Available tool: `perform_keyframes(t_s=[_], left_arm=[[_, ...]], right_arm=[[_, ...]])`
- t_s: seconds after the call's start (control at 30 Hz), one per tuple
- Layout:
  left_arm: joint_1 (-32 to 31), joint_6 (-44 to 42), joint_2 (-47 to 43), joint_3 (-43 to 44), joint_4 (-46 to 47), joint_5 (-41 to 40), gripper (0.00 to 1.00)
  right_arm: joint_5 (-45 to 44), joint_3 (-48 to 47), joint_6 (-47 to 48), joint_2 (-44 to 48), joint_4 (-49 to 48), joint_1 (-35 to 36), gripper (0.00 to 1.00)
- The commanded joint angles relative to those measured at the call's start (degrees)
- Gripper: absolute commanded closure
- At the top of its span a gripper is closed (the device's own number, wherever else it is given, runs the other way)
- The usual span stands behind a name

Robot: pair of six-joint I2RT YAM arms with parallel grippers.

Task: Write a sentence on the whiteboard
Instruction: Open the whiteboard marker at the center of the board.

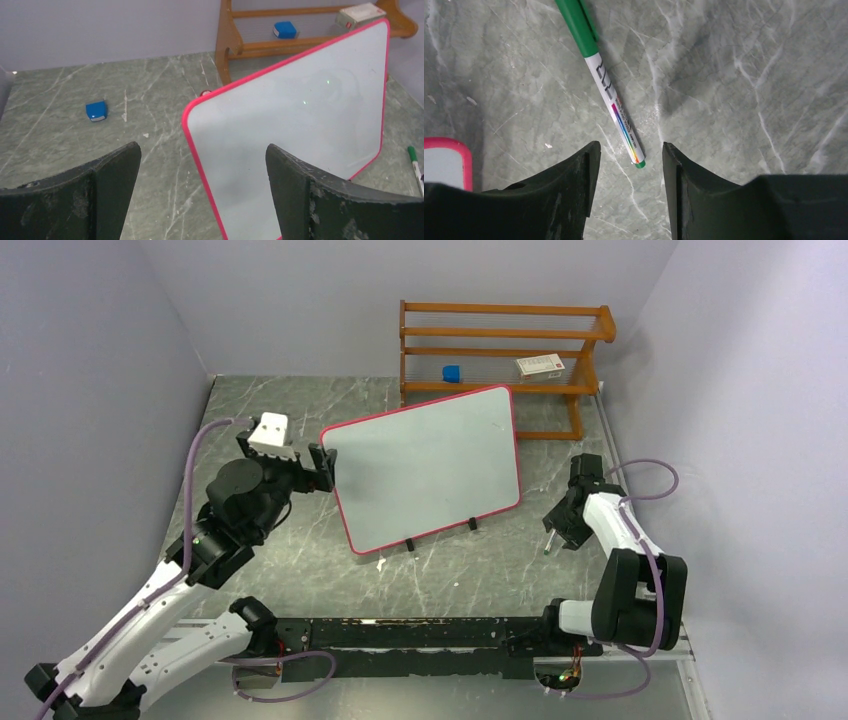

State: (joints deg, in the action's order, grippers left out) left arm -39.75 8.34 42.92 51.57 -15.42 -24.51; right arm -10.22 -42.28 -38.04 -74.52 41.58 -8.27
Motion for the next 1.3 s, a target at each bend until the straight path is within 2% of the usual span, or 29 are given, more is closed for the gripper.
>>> perform_keyframes(t_s=[0.0, 0.2, 0.6, 0.77, 0.9, 1.27], left_arm=[[2.3, -1.1, -2.5, -1.3, 4.8, 1.5, 0.02], [2.4, -1.9, -1.8, -1.8, 5.4, 3.6, 0.02], [2.7, -2.0, -1.9, -4.6, 9.6, 9.6, 0.02], [3.2, -2.1, -1.6, -4.8, 10.2, 12.8, 0.02], [3.6, -2.0, -0.7, -4.2, 9.4, 17.1, 0.02], [3.6, 2.7, 5.0, -0.5, 5.6, 23.8, 0.02]], right_arm=[[1.8, 0.6, 0.8, -1.7, -3.1, -0.5, 0.50], [2.8, 0.1, 0.9, -6.1, -4.3, -0.5, 0.62], [4.5, 1.4, 2.0, -9.6, -5.6, -0.3, 0.78], [3.6, 0.9, 2.3, -9.0, -6.3, 1.1, 0.93], [1.2, -0.6, 1.5, -7.2, -5.8, 4.6, 1.00], [-2.5, -6.1, 1.3, 7.9, 0.1, 17.6, 1.00]])
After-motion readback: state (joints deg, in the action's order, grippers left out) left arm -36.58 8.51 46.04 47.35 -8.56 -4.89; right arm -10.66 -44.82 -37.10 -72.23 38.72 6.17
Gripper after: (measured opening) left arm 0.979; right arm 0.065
